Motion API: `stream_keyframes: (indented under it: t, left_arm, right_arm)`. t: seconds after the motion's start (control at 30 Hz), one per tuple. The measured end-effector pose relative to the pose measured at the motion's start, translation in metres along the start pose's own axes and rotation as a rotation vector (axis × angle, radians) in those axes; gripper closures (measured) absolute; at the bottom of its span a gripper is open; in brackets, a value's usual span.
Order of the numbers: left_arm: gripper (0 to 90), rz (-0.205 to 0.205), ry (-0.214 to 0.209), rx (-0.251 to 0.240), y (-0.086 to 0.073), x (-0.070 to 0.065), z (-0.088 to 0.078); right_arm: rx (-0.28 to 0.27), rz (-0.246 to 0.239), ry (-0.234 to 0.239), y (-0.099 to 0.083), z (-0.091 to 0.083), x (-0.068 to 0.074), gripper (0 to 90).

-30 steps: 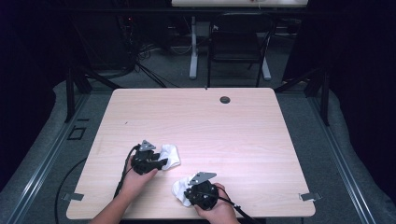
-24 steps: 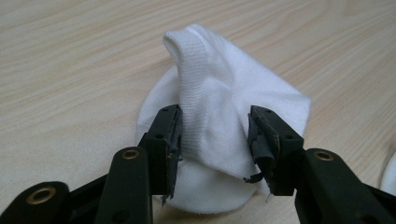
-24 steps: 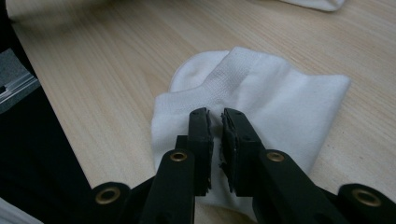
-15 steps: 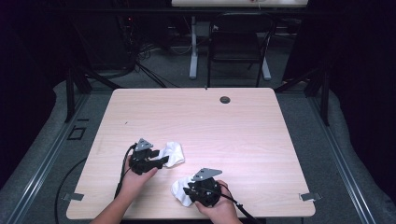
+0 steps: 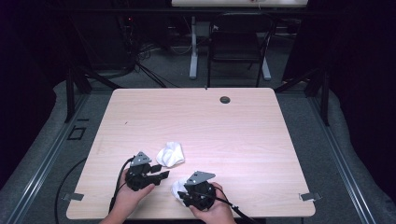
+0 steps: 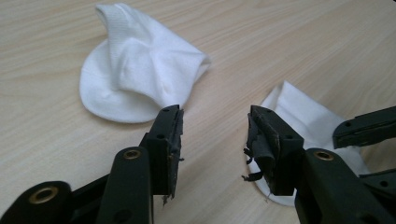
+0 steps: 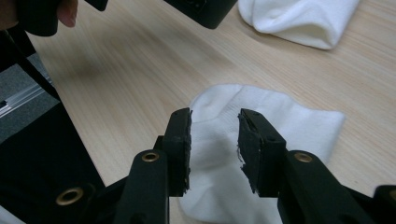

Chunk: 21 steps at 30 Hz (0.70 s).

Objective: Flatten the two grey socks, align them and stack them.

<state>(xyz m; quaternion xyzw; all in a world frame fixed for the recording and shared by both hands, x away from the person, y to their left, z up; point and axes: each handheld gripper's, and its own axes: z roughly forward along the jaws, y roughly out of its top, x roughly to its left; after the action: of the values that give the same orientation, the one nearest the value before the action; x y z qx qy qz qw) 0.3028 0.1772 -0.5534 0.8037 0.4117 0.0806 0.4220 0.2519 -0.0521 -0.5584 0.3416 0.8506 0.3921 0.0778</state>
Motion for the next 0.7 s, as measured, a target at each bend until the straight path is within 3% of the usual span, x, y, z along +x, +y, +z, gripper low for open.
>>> stream_keyframes:
  t: [0.27,0.4,0.7]
  left_arm:
    - [61.0,0.015,-0.021,0.037,-0.006,-0.009,0.002]
    - [63.8,0.035,-0.024,0.078,-0.008,-0.014,0.006]
    - [64.7,0.04,-0.037,0.086,-0.009,-0.014,0.012]
  right_arm:
    - [-0.002,-0.036,0.006,-0.002,0.007,0.008,63.5]
    - [0.014,-0.061,0.012,-0.001,0.011,0.012,67.6]
    - [0.041,-0.082,0.008,-0.004,0.018,0.013,71.3]
